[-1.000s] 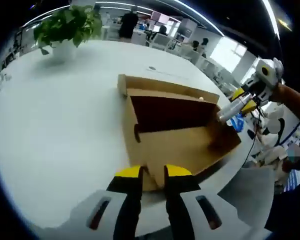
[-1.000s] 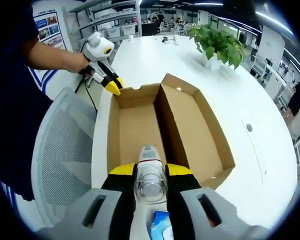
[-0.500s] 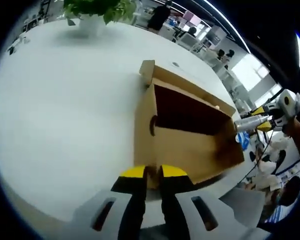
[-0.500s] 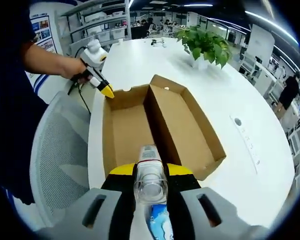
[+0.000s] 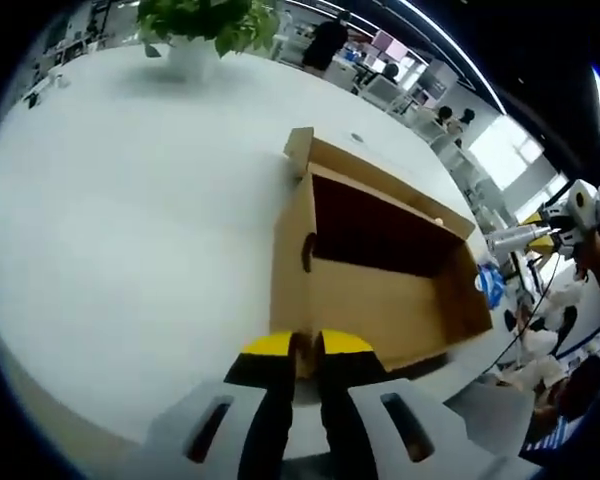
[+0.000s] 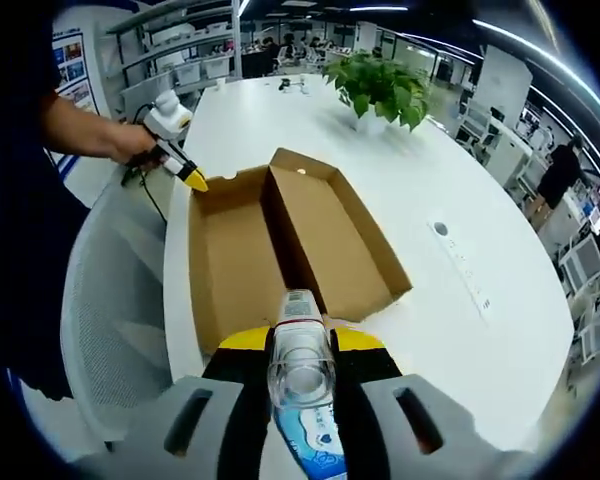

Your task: Operate the shoe box by opening the lid, removing the specified soft item, and placing it in the target area until the item is outside and the box remains undamaged.

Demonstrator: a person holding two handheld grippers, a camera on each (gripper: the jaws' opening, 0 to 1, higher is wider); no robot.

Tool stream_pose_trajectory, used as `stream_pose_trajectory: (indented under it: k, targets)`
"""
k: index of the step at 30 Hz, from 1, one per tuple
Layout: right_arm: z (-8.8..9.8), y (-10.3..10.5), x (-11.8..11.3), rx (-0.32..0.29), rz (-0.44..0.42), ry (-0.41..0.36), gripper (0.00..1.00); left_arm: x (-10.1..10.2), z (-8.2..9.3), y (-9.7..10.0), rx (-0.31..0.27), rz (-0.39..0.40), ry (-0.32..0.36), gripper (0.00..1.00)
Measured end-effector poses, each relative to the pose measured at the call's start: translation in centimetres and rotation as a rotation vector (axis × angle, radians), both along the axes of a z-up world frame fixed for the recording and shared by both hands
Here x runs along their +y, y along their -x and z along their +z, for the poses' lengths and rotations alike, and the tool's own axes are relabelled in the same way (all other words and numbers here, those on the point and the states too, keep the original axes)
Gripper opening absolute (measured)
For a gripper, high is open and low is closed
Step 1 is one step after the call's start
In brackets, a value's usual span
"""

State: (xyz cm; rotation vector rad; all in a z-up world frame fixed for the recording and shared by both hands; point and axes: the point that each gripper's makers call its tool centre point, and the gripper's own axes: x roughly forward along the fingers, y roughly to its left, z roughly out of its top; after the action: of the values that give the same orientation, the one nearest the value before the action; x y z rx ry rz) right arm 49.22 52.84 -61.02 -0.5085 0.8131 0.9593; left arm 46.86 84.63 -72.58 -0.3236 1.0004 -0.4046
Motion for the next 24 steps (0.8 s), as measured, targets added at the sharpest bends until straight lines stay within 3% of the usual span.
stream_pose_trajectory:
  k: [4, 19, 24]
  targets:
    - [0.0, -0.3, -2.2, 0.005, -0.019, 0.034, 0.2, 0.0, 0.1, 0.0, -0.002, -0.005, -0.006, 0.05]
    - [-4.2, -0.2, -8.8, 0.103, 0.039, 0.298, 0.2, 0.6, -0.4, -0.5, -0.012, -0.023, -0.006, 0.05]
    - [-5.5, -0.5, -10.3, 0.138, 0.056, 0.348, 0.2, 0.6, -0.5, -0.7, -0.013, -0.026, -0.01, 0.05]
